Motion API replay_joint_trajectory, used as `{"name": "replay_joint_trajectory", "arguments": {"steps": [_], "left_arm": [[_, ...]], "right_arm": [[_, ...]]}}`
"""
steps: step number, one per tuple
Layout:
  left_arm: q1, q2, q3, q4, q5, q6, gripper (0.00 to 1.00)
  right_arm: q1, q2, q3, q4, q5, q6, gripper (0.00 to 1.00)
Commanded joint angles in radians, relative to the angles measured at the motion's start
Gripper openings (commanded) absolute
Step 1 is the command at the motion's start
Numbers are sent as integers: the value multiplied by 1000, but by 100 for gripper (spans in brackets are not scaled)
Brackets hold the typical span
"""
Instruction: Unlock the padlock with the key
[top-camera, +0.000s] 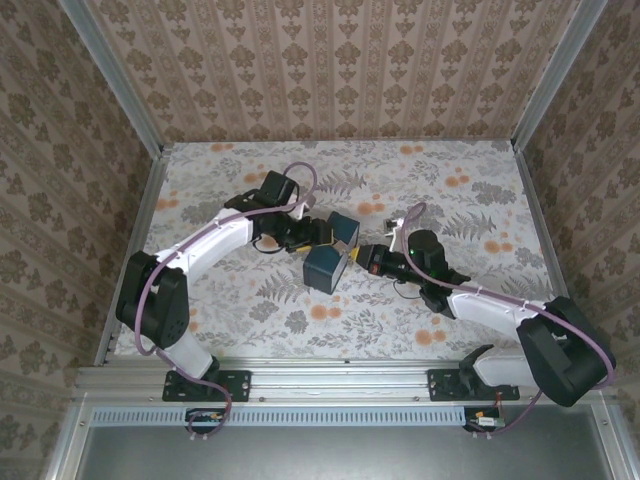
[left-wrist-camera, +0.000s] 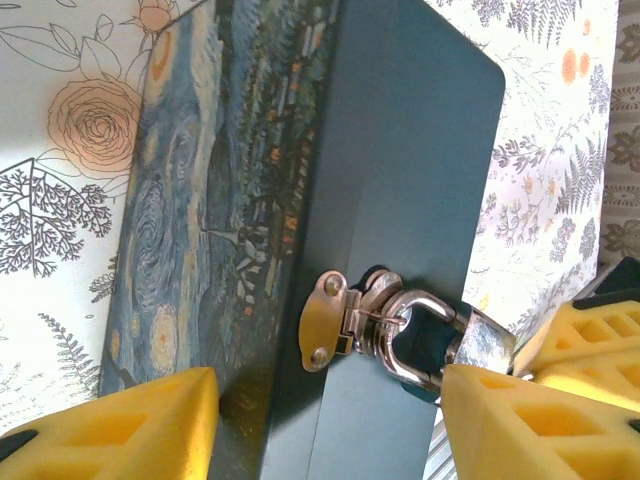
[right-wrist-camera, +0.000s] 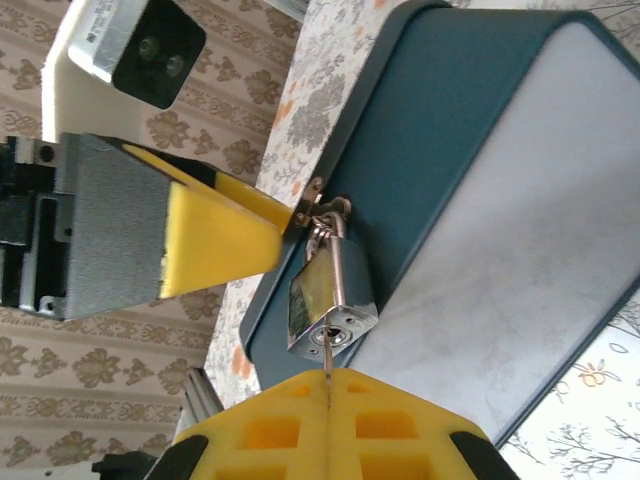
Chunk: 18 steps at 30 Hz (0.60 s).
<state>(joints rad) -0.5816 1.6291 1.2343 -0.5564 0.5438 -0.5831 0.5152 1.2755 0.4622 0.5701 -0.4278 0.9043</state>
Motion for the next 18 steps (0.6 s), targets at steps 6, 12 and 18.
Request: {"name": "replay_joint_trajectory", "arguments": {"steps": [6,12,18], "left_arm": [[-7,-9,7,-24,39,3,61],[-9,4,5,-31,56,19,59],[32,-4,2,-45,56,46,59]], "right_arm": [[3,80,41,39,-42,-71,0],[4,86,51,83,-68,-110,0],[-28,83,84,3,-125,-161,0]]}}
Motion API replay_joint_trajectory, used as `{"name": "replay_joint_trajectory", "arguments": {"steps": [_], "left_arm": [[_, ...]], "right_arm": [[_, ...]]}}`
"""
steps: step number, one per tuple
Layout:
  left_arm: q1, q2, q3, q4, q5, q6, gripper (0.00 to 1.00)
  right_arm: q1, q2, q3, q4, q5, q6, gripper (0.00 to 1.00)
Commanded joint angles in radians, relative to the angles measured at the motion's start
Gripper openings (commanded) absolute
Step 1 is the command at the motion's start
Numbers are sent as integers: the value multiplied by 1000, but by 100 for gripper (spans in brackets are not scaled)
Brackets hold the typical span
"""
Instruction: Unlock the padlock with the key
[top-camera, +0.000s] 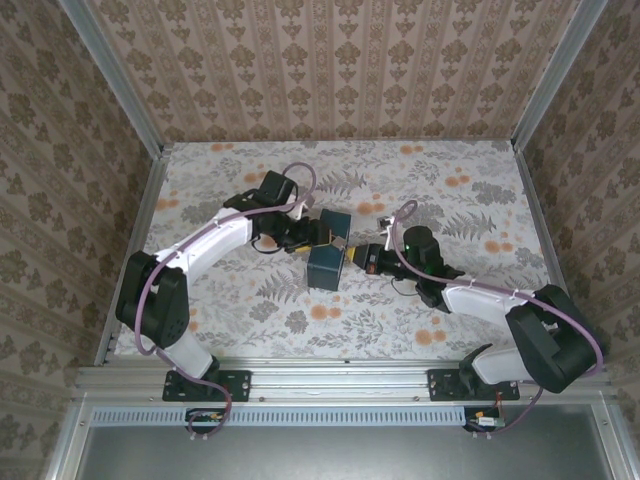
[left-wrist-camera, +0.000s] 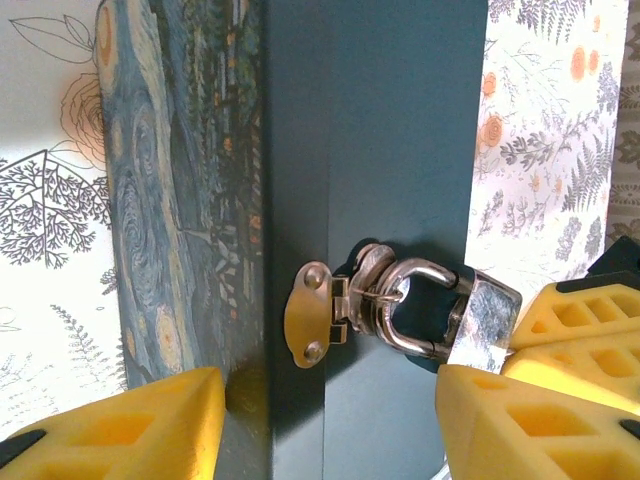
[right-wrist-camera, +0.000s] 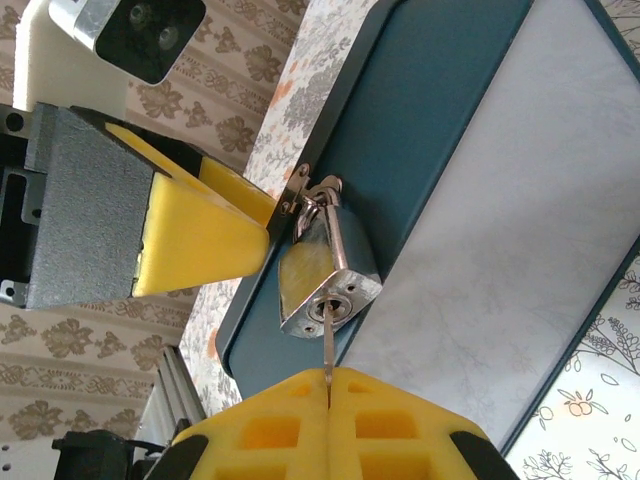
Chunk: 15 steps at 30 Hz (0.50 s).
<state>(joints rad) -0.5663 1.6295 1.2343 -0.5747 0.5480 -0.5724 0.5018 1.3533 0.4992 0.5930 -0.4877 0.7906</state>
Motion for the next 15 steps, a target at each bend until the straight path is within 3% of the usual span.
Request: {"name": "replay_joint_trajectory", "arguments": {"steps": [1,8,15], "left_arm": [[32,-10,11,-40,48,55,59],[79,-8,149,-163,30,307,63],[15,-21,214,-186,-69,792,71]], "right_arm": [[-26,6,54,-34,-92,-55,0],[-107,32,136,-190,-303,-114,0],[-163,129,259,-412,-431,-198,0]]}}
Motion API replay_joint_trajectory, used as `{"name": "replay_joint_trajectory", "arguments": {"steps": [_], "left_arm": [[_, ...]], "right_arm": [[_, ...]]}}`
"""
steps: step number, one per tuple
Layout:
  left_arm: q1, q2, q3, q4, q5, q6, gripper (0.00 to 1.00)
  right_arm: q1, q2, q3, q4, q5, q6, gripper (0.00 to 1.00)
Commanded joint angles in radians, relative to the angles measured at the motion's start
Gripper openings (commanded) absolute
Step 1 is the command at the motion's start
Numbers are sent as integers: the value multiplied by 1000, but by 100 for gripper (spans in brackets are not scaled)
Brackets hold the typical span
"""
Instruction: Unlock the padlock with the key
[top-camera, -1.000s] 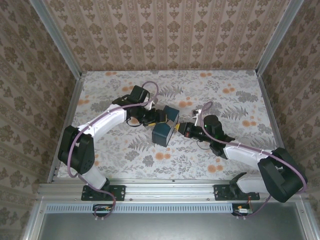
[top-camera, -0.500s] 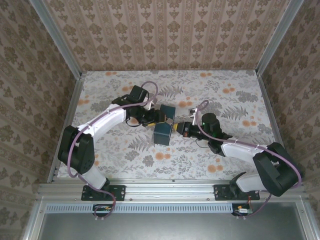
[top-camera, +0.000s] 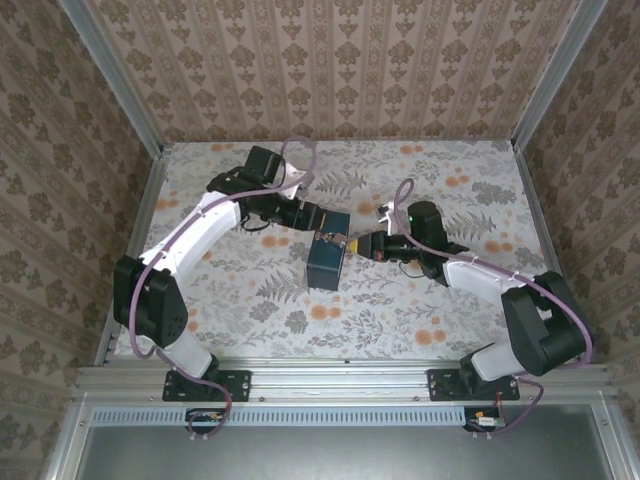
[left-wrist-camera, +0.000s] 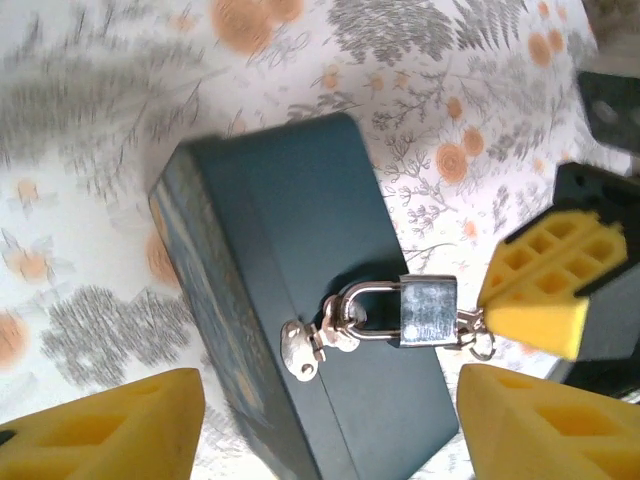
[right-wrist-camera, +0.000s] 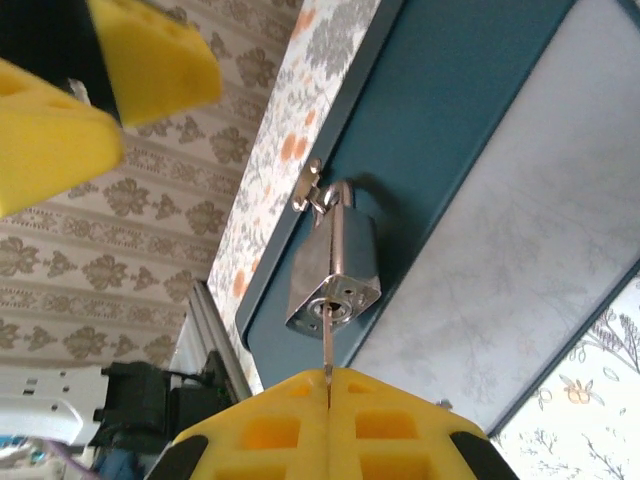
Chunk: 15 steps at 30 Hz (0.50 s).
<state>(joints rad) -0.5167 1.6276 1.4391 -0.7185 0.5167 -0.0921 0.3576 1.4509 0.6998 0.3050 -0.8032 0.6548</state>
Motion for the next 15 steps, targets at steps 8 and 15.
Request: {"name": "replay_joint_trajectory", "arguments": {"steps": [8,15], "left_arm": [[-62,-36,-67,57,109,774,66],[-65,64,20,32,258,993,67]], "right_arm": [[-38,63,101,-251,-144,-123,0],[-41,96,165,-325,-155,-158,0]]}}
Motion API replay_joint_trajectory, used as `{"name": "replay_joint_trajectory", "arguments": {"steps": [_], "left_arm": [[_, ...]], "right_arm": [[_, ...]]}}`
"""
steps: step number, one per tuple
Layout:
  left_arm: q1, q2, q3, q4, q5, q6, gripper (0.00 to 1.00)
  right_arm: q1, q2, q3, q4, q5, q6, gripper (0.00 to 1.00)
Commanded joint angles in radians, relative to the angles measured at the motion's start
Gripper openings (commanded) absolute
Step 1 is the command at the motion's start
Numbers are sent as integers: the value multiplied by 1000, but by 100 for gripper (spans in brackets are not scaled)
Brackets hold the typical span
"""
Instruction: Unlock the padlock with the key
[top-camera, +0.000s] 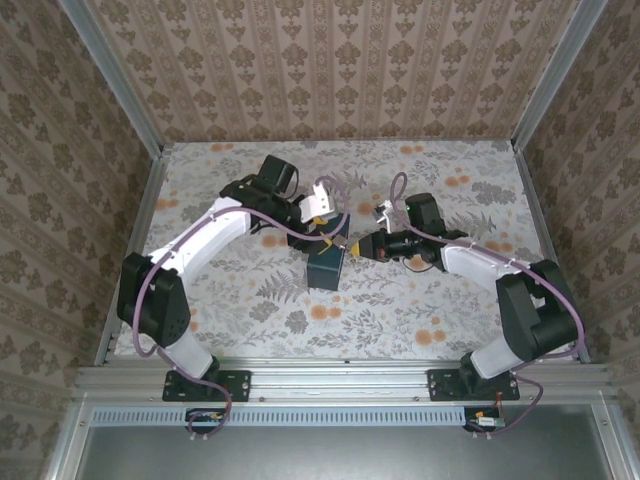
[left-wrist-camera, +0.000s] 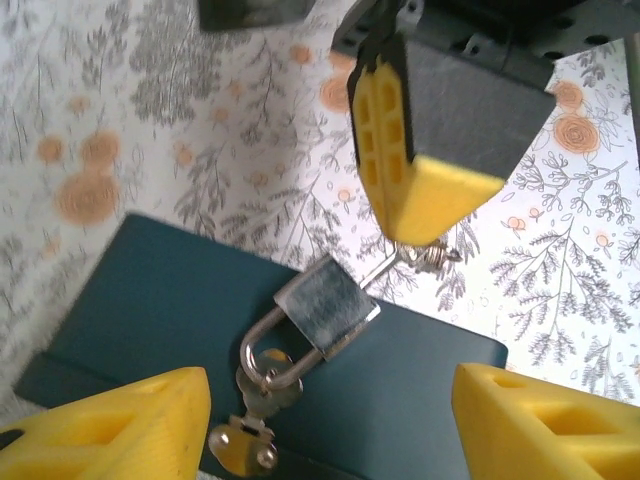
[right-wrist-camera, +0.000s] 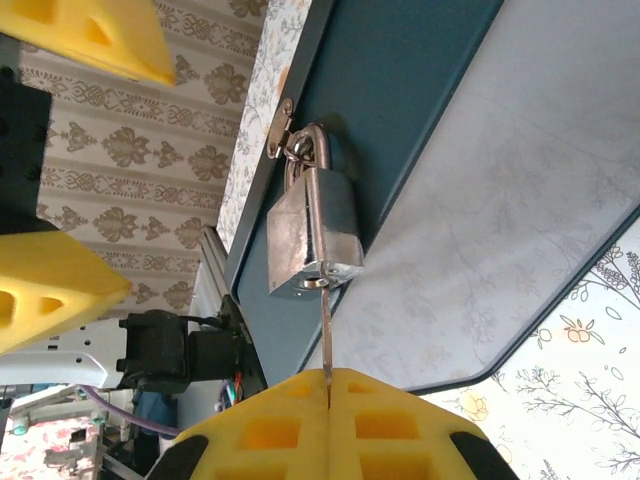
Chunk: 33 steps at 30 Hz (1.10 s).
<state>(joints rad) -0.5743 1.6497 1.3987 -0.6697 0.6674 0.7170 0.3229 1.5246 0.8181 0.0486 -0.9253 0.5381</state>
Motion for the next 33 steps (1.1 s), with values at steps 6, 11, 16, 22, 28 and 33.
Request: {"name": "replay_joint_trajectory", "arguments": {"steps": [6,11,16,22,28,33], "left_arm": [[-19,117,113,-103,47,327,69],[-20,142,105,-71,26,345,71],[-25,168,147,-125,61,399,72],[-50,196,154,-181,43,465,73],[-47,249,192,-209,29,488,74],[-50,328,286,-308,28,518,67]], "right_arm": [[-9,34,72,-98,-37,-71,0],[-16,41,90,-124,-41,-88,0],[-25,32,89,-158,-44,-113,0],[-33,9,82,-172,-48,-117,0],[-33,-36,76,-215,-46,-134,0],[-33,-71,71,-239,-45,-146,0]]}}
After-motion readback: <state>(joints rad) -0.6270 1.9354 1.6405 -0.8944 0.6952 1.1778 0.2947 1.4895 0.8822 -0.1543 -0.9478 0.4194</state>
